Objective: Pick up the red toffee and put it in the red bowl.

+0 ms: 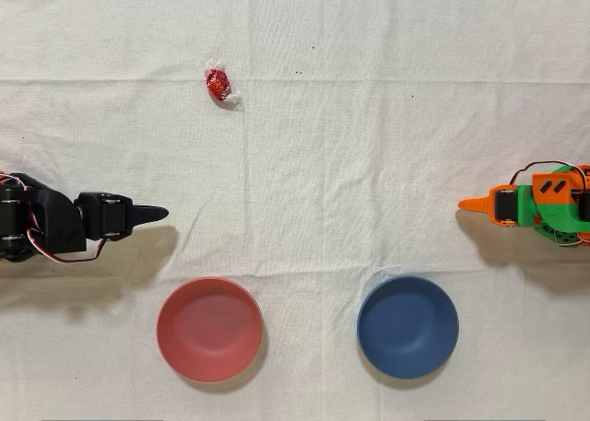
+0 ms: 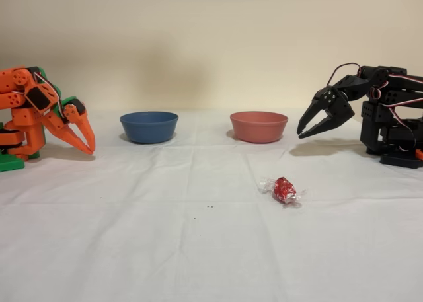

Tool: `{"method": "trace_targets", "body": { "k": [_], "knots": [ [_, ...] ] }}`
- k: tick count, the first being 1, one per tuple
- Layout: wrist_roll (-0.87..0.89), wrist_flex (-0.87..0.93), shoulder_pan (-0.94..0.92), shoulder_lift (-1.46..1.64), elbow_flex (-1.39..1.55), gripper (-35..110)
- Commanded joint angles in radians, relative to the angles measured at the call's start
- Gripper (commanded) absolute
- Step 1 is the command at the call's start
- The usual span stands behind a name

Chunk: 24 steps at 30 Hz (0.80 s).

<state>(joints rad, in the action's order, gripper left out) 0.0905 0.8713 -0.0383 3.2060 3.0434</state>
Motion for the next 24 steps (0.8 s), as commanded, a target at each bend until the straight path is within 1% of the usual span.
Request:
{"method": "trace_targets", "body": {
  "k": [1,2,3,10,17,24],
  "knots": [
    [0.023,0.015,-0.003,0.011,0.020,1],
    [0.058,0.014,-0.002,0.011,0.020,1],
    [0.055,0.006,0.003,0.011,0.020,1],
    [-0.112,-0.044,0.020,0.011,-0.009,0],
    [-0.193,0.049,0.023,0.011,-0.176,0],
    [-0.216,0.160,0.025,-0.040,-0.417,0]
  ]
}}
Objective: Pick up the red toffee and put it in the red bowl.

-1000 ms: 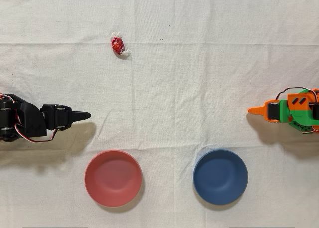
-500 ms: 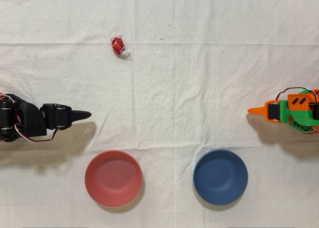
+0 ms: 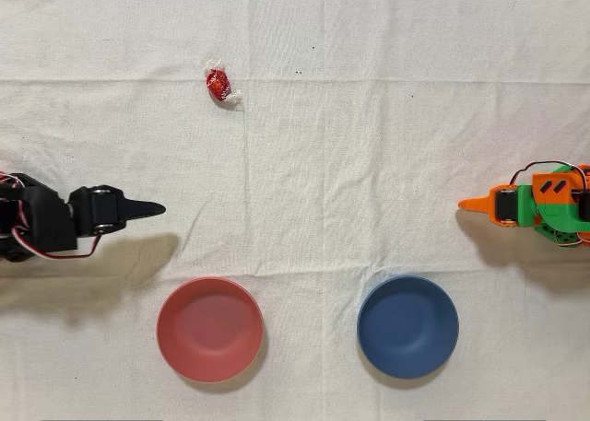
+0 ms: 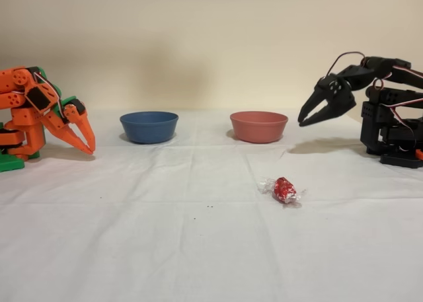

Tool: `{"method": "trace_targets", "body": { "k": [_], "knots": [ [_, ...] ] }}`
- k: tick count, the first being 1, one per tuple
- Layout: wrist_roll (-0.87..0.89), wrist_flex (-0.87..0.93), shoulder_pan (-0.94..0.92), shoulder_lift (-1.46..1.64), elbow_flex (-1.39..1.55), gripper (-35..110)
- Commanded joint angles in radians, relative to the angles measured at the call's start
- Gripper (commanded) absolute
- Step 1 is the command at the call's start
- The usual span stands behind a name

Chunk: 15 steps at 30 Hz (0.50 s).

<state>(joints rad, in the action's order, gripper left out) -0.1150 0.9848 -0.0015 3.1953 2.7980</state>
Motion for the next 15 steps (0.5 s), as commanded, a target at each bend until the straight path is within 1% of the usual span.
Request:
{"method": "trace_targets", "body": {
  "k": [1,6,11,13,15],
  "knots": [
    [-0.005,0.055,-0.011,-0.063,-0.216,0],
    [0.025,0.143,0.012,-0.304,-0.482,0],
    [0.046,0.279,0.101,-0.566,-0.752,0],
    [0.087,0.290,0.117,-0.638,-0.825,0],
    [0.164,0.290,0.123,-0.686,-0.871,0]
  ]
}}
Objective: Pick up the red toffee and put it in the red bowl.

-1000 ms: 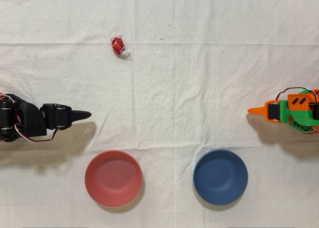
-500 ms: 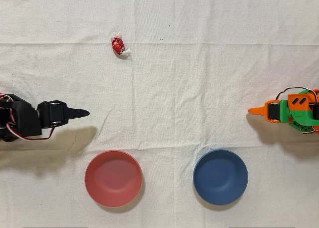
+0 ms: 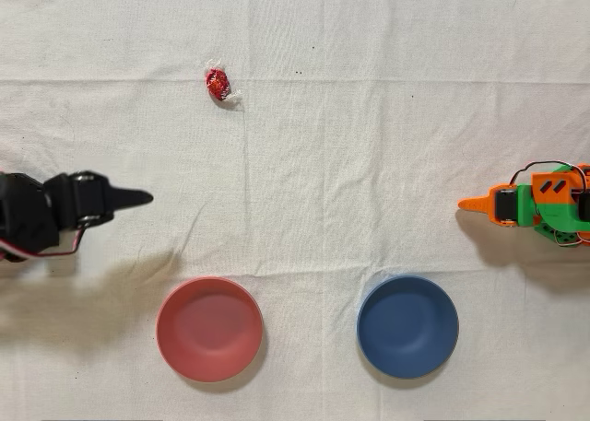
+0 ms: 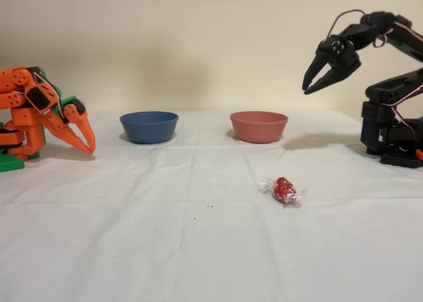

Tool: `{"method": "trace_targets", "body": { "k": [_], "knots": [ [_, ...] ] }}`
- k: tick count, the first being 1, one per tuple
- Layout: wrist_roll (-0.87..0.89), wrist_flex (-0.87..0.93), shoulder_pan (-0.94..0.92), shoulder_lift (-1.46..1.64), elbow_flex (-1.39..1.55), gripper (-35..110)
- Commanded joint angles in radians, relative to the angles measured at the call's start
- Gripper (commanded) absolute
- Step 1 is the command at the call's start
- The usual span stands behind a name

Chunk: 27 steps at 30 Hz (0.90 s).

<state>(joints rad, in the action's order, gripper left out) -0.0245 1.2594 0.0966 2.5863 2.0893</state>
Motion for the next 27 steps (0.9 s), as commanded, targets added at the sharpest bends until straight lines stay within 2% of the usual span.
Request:
{"method": "trace_targets", "body": {
  "k": [1,10,11,20,24,27],
  "knots": [
    [0.089,0.014,0.037,-0.097,-0.175,0],
    [0.146,0.043,0.196,-0.360,-0.341,0],
    [0.092,0.046,0.210,-0.385,-0.353,0],
    [0.008,-0.003,0.339,-0.601,-0.437,1],
    [-0.138,-0.029,0.379,-0.684,-0.463,1],
    [-0.164,-0.060,0.388,-0.726,-0.459,1]
  ]
}}
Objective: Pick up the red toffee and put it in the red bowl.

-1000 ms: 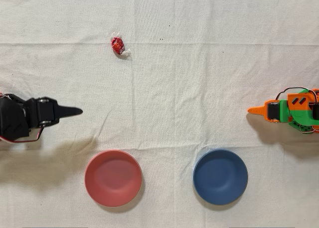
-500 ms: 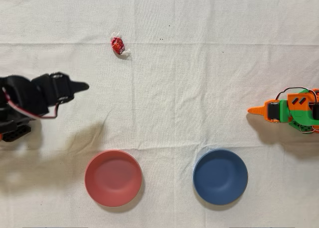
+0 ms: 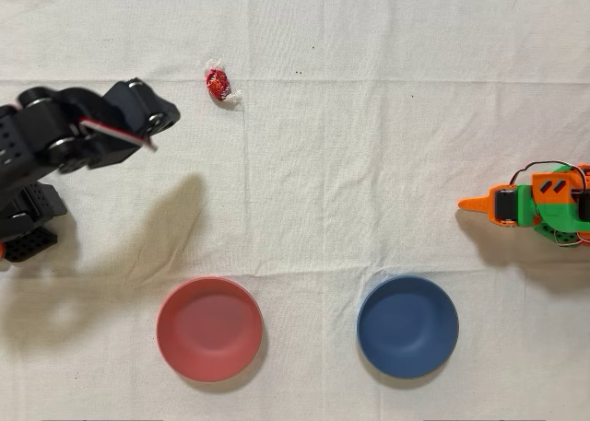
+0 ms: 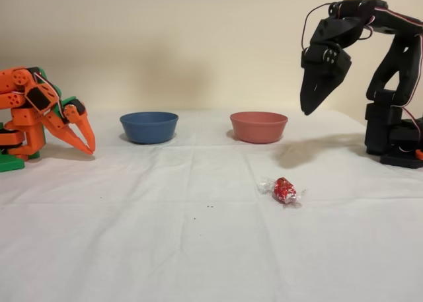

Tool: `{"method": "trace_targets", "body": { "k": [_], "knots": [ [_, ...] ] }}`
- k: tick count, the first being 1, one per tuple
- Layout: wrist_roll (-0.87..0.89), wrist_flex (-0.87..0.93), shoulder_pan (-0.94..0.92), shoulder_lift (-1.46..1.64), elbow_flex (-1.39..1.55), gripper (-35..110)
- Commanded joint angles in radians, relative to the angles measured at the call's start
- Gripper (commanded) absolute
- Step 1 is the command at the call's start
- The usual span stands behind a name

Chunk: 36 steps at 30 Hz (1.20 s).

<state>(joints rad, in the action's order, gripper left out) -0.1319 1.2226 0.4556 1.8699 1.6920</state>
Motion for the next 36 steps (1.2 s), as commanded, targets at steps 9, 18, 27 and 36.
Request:
{"method": "trace_targets", "body": {
  "k": [9,18,27,36],
  "knots": [
    [0.000,-0.081,0.067,-0.155,-0.097,1],
    [0.031,-0.115,0.101,-0.244,-0.124,1],
    [0.038,-0.172,0.123,-0.314,-0.152,1],
    [0.025,-0.193,0.167,-0.411,-0.241,1]
  ]
}}
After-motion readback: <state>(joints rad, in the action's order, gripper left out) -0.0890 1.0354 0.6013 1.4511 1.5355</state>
